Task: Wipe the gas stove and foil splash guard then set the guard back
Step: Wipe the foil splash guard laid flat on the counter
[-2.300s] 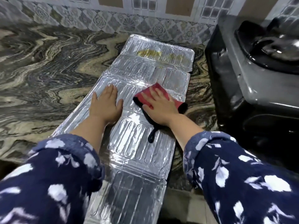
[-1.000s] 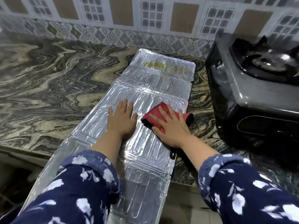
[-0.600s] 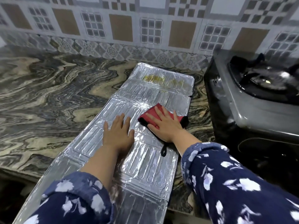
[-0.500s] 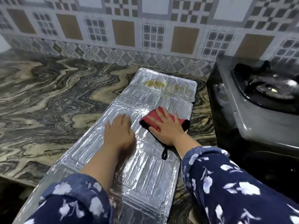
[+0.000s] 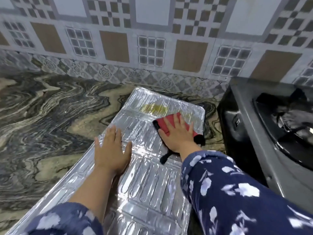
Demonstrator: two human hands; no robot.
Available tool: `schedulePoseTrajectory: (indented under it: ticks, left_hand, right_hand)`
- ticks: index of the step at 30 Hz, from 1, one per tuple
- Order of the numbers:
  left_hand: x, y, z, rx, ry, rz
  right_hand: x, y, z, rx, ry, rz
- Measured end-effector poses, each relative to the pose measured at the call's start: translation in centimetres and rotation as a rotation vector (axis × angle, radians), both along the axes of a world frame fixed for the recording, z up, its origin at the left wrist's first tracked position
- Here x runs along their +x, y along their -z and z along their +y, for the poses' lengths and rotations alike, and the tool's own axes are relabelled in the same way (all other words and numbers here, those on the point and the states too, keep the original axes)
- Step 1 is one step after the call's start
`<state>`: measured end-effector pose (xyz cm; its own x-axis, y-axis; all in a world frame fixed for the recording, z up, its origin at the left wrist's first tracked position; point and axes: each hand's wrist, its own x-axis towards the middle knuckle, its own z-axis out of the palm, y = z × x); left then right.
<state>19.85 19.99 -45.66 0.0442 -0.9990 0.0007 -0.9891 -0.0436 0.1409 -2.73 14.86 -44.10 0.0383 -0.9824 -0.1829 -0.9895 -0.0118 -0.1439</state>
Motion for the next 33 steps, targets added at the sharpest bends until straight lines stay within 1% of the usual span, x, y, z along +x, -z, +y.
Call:
schedulePoseTrajectory:
  ticks: [6,8,9,12,16,18,21,23,26,27,30,33]
  left_hand:
    - [0.1,0.3,0.1,-0.038,-0.003,0.005]
    - [0.1,0.4,0.1,-0.046,-0.008,0.004]
    - [0.0,0.4,0.1,-0.045,-0.009,0.006]
    - [-0.1,0.4,0.0,-0.042,-0.011,0.028]
    - [-0.2,0.2,-0.1,-0.034,-0.014,0.041]
    - [-0.1,0.2,0.0,-0.021,-0.019,0.044]
    - [-0.2,-0.2,0.2,0.013,-0.007,0.037]
    - [0.0,-0.5,0.0,0.04,0.001,0.08]
    - [1.1,-1.2,-0.6,0.092,0.029,0.174]
    - [1.6,-1.2,-0.6,0.077,0.045,0.158]
    - [2.8,-0.7,0.2,0.012,0.029,0.004]
    - [2.9,-0.1,0.6,-0.035,0.008,0.017]
  right_hand:
    - [-0.6,0.0,-6.9,-0.08,0.417,-0.006]
    - [-0.6,-0.1,-8.2,-0.095,0.505,-0.018]
    - [-0.7,-0.1,-8.6,-0.092,0.511,-0.021]
    - [-1.1,-0.2,-8.8,-0.051,0.39,-0.029]
    - [0.2,-0.4,-6.7,-0.013,0.078,0.003]
    - [1.4,-0.5,-4.8,0.012,-0.032,-0.013]
    - [3.0,-0.6,-1.0,0.045,-0.125,-0.064]
    - [4.0,-0.7,1.5,0.048,-0.165,-0.101]
    - [5.3,-1.0,4.1,0.072,-0.279,-0.115]
    - [5.7,-1.1,4.5,0.072,-0.312,-0.113]
    - [6.6,-1.1,4.4,0.035,-0.384,-0.067]
    - [7.3,-0.5,2.5,-0.012,-0.437,0.0]
